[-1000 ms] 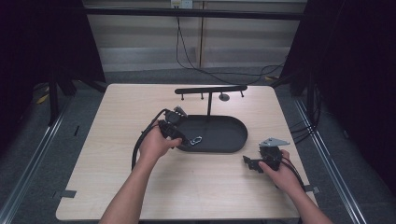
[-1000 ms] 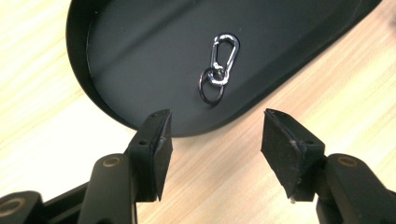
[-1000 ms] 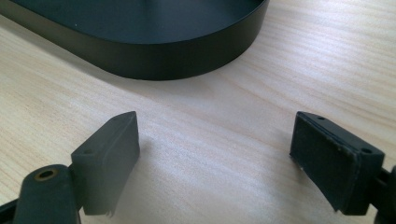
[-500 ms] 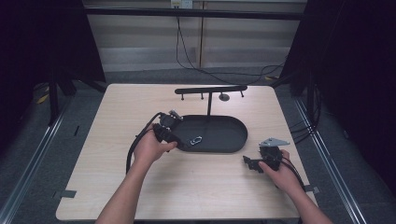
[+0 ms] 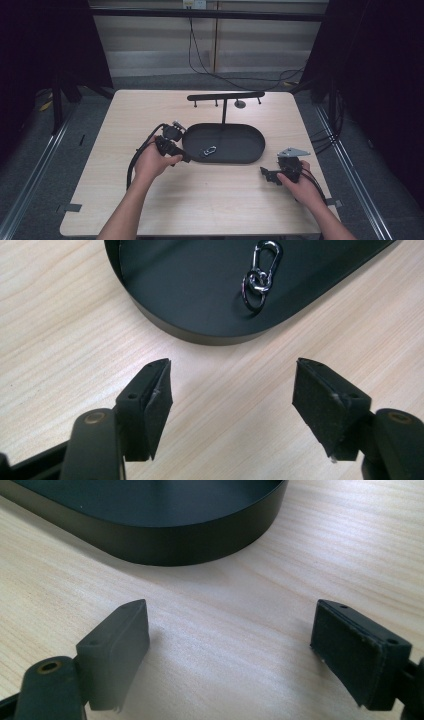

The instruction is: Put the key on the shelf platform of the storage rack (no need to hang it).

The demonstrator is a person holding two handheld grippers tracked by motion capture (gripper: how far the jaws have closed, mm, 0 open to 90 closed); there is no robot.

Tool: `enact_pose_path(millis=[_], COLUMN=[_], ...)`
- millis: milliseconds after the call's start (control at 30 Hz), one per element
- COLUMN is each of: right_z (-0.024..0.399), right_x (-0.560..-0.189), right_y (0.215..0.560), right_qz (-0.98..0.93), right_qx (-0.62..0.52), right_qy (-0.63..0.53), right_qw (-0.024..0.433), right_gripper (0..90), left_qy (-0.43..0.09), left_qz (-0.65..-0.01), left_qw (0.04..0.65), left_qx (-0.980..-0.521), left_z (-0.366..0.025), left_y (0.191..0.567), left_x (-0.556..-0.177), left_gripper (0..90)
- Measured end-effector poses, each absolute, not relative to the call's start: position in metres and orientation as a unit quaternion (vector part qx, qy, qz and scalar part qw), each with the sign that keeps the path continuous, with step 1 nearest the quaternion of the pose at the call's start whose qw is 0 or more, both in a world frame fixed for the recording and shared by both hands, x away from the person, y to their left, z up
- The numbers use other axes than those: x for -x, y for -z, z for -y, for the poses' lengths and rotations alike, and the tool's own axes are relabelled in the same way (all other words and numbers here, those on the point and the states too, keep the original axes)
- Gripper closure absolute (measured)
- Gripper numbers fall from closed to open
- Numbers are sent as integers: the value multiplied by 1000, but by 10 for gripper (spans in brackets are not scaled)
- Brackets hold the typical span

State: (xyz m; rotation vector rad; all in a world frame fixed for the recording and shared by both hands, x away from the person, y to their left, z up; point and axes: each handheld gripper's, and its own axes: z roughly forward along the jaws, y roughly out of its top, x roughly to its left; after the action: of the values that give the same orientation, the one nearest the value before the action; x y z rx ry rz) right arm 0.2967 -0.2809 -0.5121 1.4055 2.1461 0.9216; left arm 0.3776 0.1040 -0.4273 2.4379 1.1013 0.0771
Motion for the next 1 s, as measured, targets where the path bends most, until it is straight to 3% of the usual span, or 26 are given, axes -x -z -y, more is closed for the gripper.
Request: enact_pose_path(millis=[367,1000], right_z=[281,281], right_x=[-297,-297], right_y=[512,512], right_qz=[-770,-770], right_qx=[-505,-505], right_qy=[-331,-331], right_qw=[206,206], right_gripper=[154,154], left_qy=[-31,-26], left_qz=[-395,-402], left_qw=[241,247], left_qx=[-886,-881], left_z=[-117,-134], left_y=[430,438], left_x=[-373,-362], left_gripper=[244,239])
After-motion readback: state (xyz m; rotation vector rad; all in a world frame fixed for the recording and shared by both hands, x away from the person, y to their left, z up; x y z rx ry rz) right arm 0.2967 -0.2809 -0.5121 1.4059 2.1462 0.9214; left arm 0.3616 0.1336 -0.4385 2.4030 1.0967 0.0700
